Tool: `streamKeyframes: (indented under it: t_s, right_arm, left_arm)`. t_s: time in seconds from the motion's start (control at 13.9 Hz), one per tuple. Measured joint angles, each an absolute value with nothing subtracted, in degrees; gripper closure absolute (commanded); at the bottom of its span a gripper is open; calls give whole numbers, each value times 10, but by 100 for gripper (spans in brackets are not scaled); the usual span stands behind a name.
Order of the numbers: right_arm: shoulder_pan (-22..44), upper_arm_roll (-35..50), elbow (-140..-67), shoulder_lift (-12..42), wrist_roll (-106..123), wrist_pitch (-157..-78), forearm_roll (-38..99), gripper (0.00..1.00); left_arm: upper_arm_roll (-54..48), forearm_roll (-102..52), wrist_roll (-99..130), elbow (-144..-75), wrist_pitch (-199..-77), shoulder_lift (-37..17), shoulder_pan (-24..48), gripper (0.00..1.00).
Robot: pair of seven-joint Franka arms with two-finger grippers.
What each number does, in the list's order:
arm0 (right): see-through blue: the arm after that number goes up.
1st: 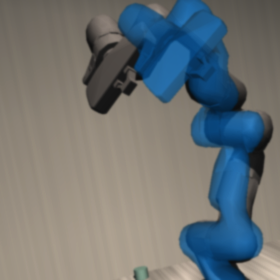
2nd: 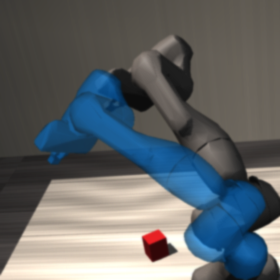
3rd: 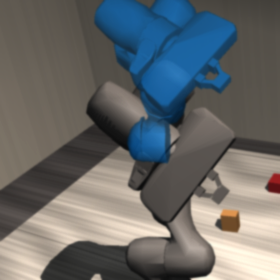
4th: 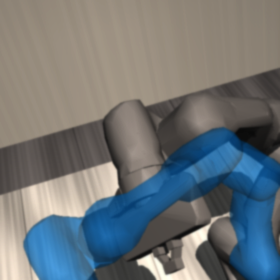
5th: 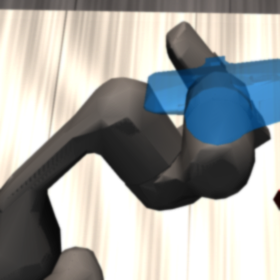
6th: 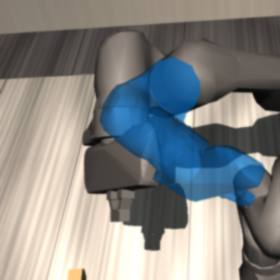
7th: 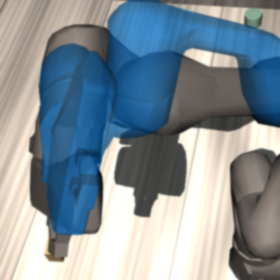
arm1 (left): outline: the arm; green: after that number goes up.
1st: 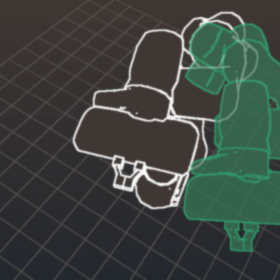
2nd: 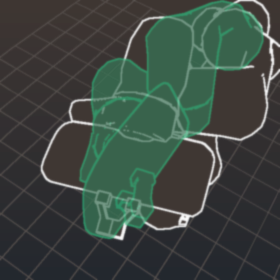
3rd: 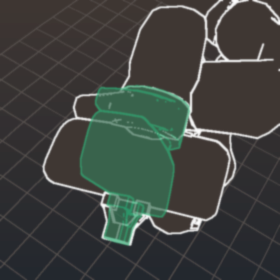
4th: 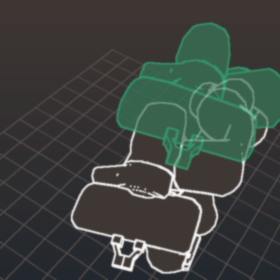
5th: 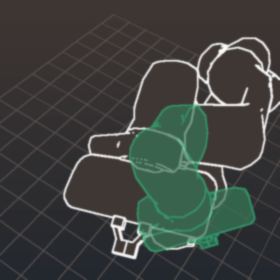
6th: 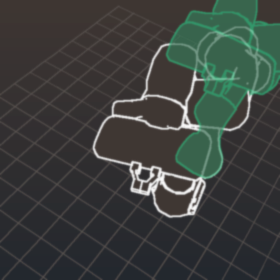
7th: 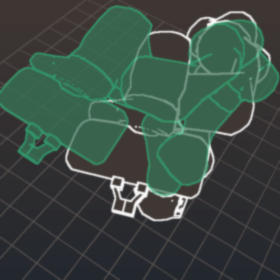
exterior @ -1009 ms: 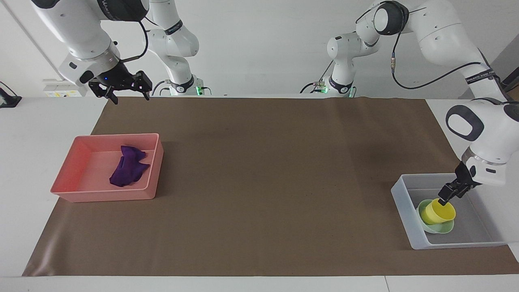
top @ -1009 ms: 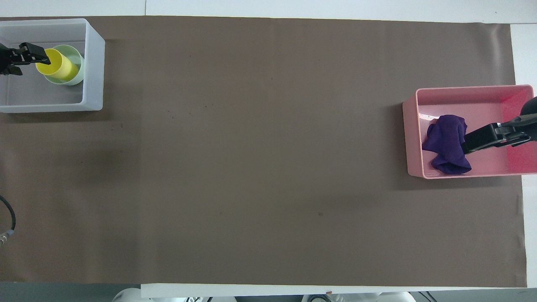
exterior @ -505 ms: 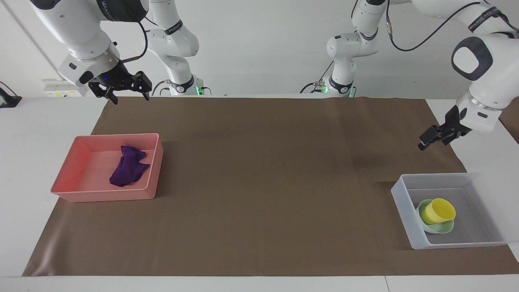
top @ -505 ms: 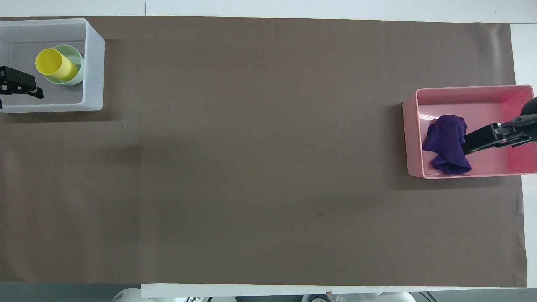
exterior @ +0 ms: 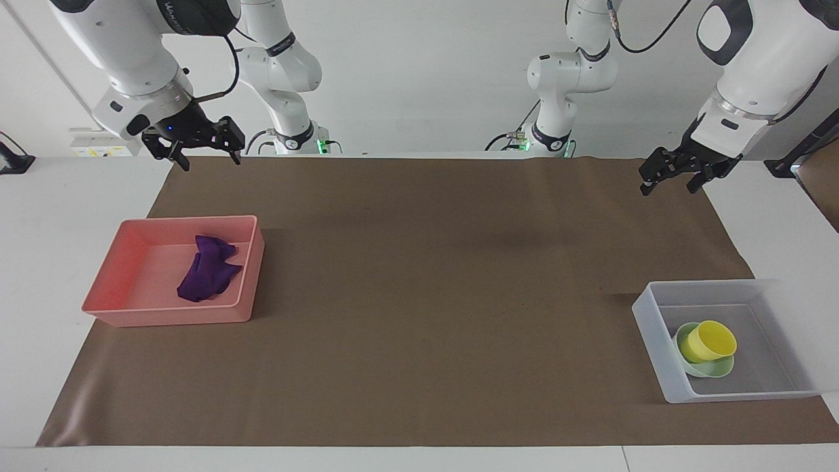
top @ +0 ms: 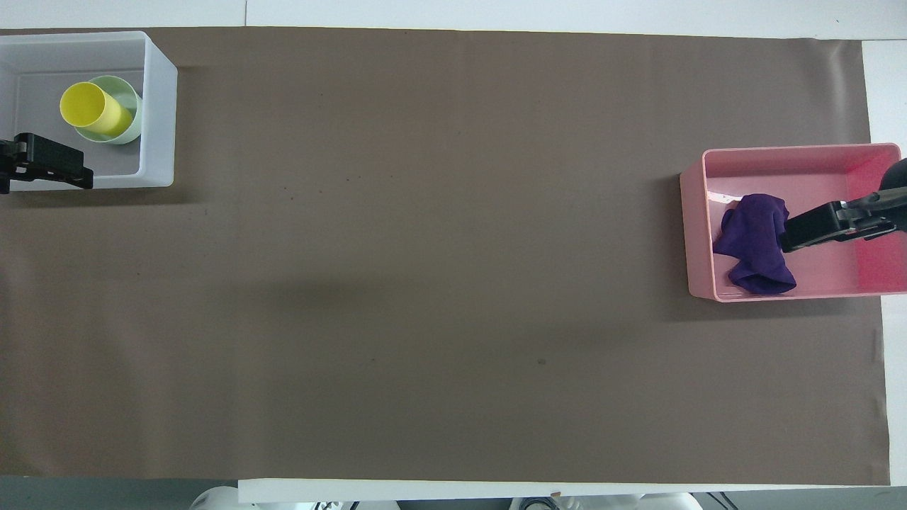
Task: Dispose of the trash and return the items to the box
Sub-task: 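Release the cup and draw the left gripper back from the bin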
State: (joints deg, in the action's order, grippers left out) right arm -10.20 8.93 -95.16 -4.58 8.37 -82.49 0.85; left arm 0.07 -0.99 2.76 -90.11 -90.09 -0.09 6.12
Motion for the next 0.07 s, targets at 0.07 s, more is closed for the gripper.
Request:
streamKeyframes:
  t_s: [0.07]
  right_arm:
    - [-102, 89, -953, -46, 84, -831, 8, 0]
  left_arm:
    - [2, -9, 26, -894, -901, -6, 61, 0]
